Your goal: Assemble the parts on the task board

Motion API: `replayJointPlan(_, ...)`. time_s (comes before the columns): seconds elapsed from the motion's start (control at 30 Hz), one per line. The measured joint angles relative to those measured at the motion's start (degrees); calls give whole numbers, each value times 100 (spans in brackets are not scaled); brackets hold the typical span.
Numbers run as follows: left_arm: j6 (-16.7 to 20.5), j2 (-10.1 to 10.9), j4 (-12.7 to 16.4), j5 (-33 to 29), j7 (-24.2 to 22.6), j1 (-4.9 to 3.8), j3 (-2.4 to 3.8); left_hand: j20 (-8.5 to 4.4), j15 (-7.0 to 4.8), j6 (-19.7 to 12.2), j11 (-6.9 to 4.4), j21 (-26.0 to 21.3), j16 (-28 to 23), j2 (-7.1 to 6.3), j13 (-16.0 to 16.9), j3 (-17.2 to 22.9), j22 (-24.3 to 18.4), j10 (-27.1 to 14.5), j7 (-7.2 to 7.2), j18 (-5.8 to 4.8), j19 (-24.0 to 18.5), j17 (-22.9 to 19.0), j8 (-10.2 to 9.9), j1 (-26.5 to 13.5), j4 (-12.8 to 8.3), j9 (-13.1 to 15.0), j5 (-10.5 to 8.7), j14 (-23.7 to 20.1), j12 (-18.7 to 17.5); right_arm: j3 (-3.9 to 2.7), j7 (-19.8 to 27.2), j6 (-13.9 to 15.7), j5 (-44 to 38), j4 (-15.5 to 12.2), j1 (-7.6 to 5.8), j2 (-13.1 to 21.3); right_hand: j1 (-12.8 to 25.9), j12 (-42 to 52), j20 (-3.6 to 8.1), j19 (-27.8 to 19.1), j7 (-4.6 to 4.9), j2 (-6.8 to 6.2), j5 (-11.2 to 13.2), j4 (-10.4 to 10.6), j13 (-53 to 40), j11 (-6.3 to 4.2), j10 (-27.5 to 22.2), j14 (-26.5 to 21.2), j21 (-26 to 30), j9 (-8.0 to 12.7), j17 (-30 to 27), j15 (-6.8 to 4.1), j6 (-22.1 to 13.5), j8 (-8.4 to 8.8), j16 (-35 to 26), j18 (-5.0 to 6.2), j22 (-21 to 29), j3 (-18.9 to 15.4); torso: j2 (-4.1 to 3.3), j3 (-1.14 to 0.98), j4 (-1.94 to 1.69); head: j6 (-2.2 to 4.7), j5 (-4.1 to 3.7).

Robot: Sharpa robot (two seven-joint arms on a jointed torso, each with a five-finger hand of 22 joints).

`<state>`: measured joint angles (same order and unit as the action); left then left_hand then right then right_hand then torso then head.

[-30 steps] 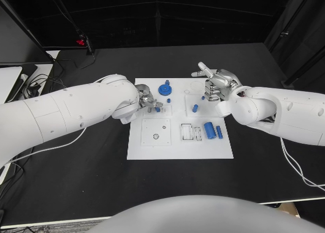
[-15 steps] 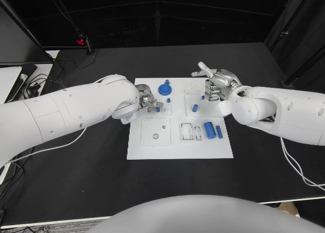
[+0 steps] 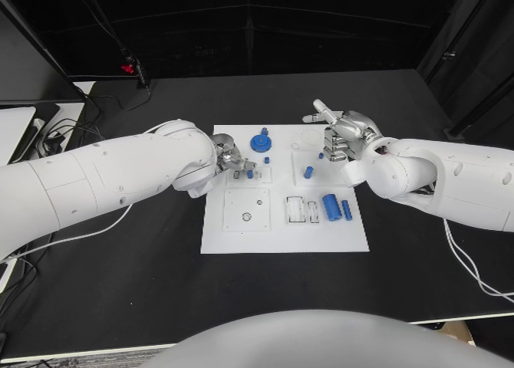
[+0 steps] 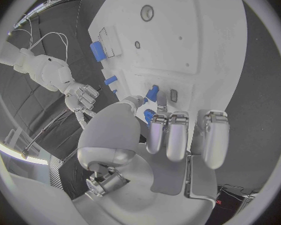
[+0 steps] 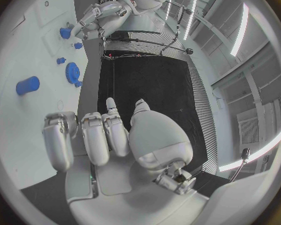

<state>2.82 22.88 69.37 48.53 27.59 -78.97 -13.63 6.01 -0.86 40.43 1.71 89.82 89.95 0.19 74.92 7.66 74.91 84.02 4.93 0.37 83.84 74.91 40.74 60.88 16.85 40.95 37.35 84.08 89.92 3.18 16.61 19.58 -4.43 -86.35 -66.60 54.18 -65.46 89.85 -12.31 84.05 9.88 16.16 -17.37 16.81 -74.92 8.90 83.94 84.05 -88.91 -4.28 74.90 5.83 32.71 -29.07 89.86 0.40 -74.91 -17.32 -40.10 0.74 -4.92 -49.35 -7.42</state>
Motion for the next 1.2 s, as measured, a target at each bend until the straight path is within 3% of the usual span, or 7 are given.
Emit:
replayJointPlan(0.13, 59, 97, 151, 72, -47, -118, 0, -18, 0, -134, 0, 0, 0, 12, 0, -94, 0, 0, 11, 0, 18, 0, 85, -68, 0, 103, -100, 0, 0, 0, 0, 0, 0, 5, 0, -3, 0, 0, 0, 0, 0, 0, 0, 0, 0, 0, 0, 0, 0, 0, 0, 0, 0, 0, 0, 0, 0, 0, 0, 0, 0, 26, 10)
replayJointPlan(0.3, 86, 175, 260, 148, -172, -274, 7, -18, 0, -194, 0, 0, 0, 44, 0, -191, 0, 0, 12, 0, 18, 0, 156, -182, -2, 195, -479, 0, 0, 0, 0, 0, 0, 18, 1, -15, 0, 0, 0, 0, 0, 0, 0, 0, 0, 0, 0, 0, 0, 0, 0, 0, 0, 0, 0, 0, 0, 0, 0, -1, 0, 49, 26)
replayJointPlan(0.53, -245, 134, 159, 203, -344, -372, 7, -18, 0, -193, 0, 0, 0, 115, 0, -596, 0, 0, 12, 0, 18, 0, 201, -464, -10, 260, -2332, 0, 0, 0, 0, 0, 0, 30, 5, -36, 0, 0, 0, 0, 0, 0, 0, 0, 0, 0, 0, 0, 0, 0, 0, 0, 0, 0, 0, 0, 0, 0, -2, 1, 3, 86, 48)
replayJointPlan(0.67, -733, -14, -49, 212, -351, -414, 5, -18, 0, -172, 1, 0, 0, 115, 0, -868, 0, 0, 33, 0, 18, 0, 110, -463, -12, 195, -2916, 0, 0, 0, 0, 0, 0, 27, 6, -32, 0, 0, 0, 0, 0, 0, 0, 0, 0, 0, 0, 0, 0, 0, 0, 0, 0, 0, 0, 0, 0, 0, -7, 3, 10, 102, 49)
replayJointPlan(0.77, -1183, -163, -281, 217, -328, -478, 4, -18, 0, -140, 1, 0, 0, 139, 0, -994, 0, 0, 64, 0, 18, 0, -91, -304, -21, 54, -2984, 0, 0, 0, -2, 0, 0, 23, 7, -30, 0, 0, 0, 0, 0, 0, 0, 0, 0, 0, 0, 0, 0, 0, 0, 0, 0, 0, 0, 0, 0, 0, -7, 4, 13, 126, 54)
replayJointPlan(0.93, -1922, -429, -770, 224, -258, -590, 11, -18, 0, -24, 43, 0, 0, 168, 0, -1122, 0, 0, 116, 0, 18, 0, -555, 223, -27, -347, -2656, 0, 0, 0, -4, 2, 0, 25, 7, -42, 0, 0, 0, 0, 0, 0, 0, -15, 0, 0, 0, 0, 0, 0, 0, 0, 0, 0, 0, 0, 0, 14, -10, 4, 23, 171, 92)
replayJointPlan(1.2, -2926, -887, -1649, 232, -167, -652, 19, -18, 0, 96, 43, 0, 0, 360, 0, -1323, 0, 0, 114, 0, 18, 0, -735, 77, -8, -551, -2642, 0, 0, 0, -6, 2, 0, 26, 7, -88, 0, 0, 0, 0, 0, 0, 0, -15, 0, 0, 0, 0, 0, 0, 0, 0, 0, 0, 0, 0, 0, 14, -17, 6, 27, 259, 169)
